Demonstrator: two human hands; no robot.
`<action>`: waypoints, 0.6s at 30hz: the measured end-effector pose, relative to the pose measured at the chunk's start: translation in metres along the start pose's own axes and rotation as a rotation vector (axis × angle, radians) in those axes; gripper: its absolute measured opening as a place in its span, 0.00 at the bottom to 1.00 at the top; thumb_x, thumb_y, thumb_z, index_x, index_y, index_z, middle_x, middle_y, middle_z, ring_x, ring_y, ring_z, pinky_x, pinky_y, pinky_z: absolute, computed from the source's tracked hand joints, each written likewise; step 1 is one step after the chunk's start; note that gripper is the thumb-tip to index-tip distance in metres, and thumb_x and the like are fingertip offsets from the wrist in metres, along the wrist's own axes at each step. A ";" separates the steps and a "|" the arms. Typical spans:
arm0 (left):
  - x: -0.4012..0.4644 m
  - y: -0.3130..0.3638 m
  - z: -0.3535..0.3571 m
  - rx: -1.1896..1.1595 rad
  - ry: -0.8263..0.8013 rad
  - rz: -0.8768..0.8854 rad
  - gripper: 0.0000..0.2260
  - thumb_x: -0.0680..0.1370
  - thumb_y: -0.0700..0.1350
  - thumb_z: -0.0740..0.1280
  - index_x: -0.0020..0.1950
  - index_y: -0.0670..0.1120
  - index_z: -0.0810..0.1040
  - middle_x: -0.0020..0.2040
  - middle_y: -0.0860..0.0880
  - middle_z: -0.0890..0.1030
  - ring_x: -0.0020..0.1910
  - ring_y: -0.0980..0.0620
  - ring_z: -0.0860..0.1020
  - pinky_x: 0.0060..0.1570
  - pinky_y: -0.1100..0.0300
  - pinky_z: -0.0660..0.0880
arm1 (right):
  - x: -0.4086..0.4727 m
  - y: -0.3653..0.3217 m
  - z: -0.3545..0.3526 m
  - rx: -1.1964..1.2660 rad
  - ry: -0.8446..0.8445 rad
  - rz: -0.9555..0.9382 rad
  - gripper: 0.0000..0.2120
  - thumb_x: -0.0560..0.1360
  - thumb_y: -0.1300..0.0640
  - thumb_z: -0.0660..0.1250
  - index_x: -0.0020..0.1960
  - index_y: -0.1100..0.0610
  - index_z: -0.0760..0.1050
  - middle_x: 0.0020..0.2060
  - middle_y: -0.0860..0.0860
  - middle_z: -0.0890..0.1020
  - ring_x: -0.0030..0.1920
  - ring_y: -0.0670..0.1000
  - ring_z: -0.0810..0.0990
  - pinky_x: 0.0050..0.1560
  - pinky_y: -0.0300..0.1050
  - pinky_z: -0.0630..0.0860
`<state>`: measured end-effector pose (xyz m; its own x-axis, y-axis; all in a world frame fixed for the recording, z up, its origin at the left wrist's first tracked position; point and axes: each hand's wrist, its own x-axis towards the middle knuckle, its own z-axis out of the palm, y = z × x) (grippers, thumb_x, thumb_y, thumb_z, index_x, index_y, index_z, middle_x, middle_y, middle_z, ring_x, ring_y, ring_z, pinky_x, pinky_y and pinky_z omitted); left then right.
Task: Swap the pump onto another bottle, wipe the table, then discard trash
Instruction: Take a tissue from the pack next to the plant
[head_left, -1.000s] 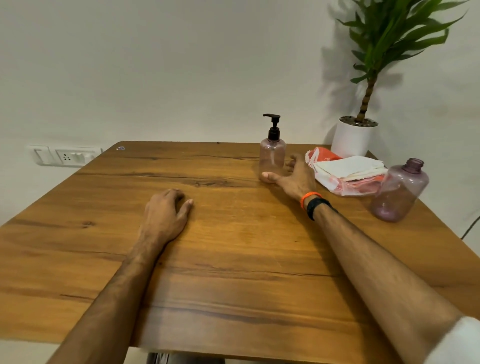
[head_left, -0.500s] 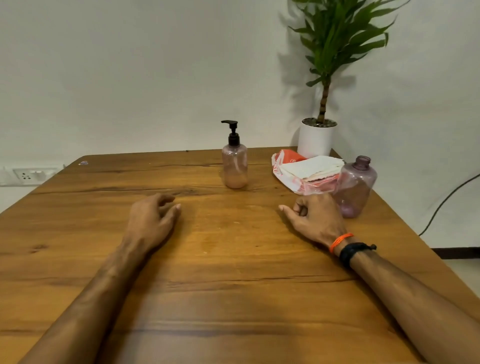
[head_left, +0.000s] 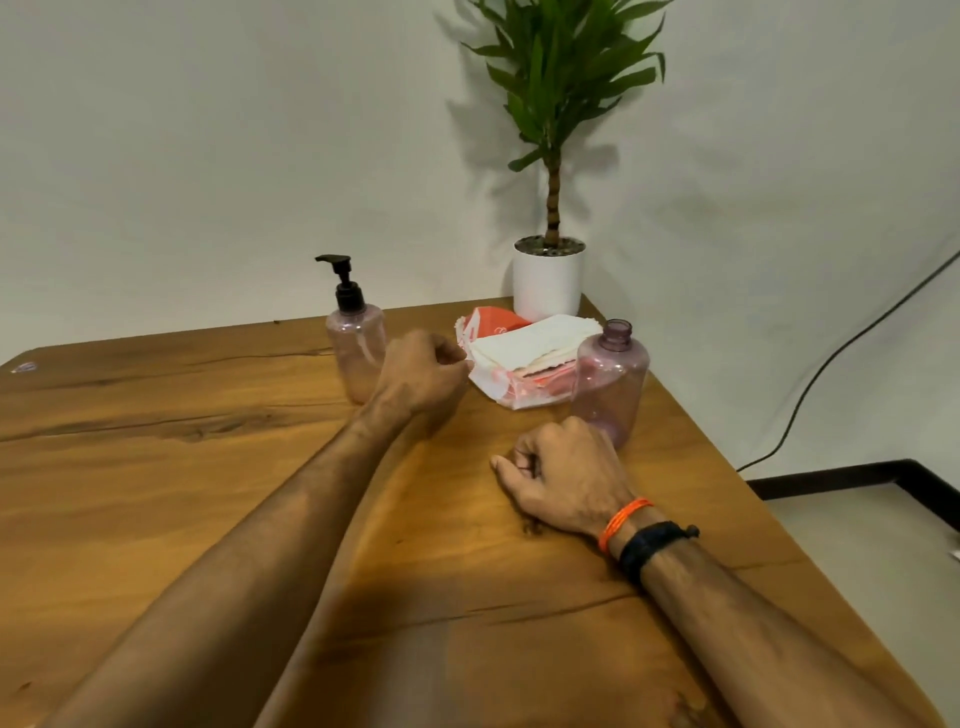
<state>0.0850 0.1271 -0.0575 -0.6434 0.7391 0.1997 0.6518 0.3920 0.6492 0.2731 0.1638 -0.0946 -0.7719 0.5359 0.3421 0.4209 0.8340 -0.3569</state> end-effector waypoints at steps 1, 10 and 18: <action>0.008 0.004 0.006 -0.010 0.002 -0.036 0.10 0.76 0.46 0.70 0.55 0.44 0.83 0.53 0.47 0.84 0.43 0.56 0.78 0.37 0.67 0.72 | 0.000 0.000 0.001 0.005 -0.002 -0.004 0.20 0.73 0.42 0.64 0.30 0.55 0.74 0.26 0.47 0.78 0.33 0.50 0.79 0.41 0.48 0.78; 0.054 0.023 0.046 -0.031 0.114 -0.339 0.27 0.70 0.61 0.72 0.57 0.41 0.79 0.55 0.44 0.83 0.51 0.47 0.81 0.42 0.58 0.79 | 0.006 0.004 0.007 -0.021 0.015 -0.042 0.21 0.73 0.41 0.61 0.28 0.55 0.69 0.26 0.47 0.77 0.33 0.51 0.78 0.43 0.49 0.78; 0.060 0.022 0.049 -0.210 0.091 -0.507 0.30 0.62 0.54 0.81 0.57 0.41 0.77 0.53 0.42 0.83 0.48 0.45 0.83 0.50 0.52 0.82 | 0.009 0.004 0.008 -0.007 0.004 -0.034 0.21 0.73 0.41 0.61 0.30 0.57 0.72 0.26 0.47 0.77 0.33 0.51 0.77 0.44 0.50 0.78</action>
<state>0.0809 0.2066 -0.0669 -0.8939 0.4321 -0.1192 0.1634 0.5618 0.8109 0.2642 0.1707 -0.0995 -0.7840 0.5076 0.3574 0.3976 0.8527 -0.3388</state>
